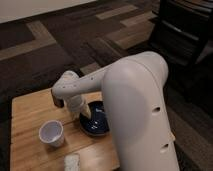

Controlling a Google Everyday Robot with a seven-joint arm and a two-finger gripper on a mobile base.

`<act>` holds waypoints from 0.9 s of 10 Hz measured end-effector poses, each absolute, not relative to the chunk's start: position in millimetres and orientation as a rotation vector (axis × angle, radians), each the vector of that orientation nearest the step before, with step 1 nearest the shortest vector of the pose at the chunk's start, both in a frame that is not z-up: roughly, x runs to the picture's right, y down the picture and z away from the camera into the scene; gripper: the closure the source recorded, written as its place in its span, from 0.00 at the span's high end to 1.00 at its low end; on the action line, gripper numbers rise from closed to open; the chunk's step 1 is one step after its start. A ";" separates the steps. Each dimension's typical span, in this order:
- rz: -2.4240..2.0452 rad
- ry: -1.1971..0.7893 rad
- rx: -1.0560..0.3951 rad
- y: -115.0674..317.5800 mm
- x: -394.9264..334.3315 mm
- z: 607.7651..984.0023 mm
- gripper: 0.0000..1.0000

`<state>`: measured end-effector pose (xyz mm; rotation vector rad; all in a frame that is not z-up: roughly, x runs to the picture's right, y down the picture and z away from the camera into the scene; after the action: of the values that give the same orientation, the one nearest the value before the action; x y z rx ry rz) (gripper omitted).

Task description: Pick up the ceramic bowl

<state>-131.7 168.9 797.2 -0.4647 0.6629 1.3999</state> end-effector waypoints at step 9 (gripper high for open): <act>1.519 0.510 -0.272 55.7 -102.7 723.5 0.00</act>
<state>-102.7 55.7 723.5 -0.2724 0.5101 1.5190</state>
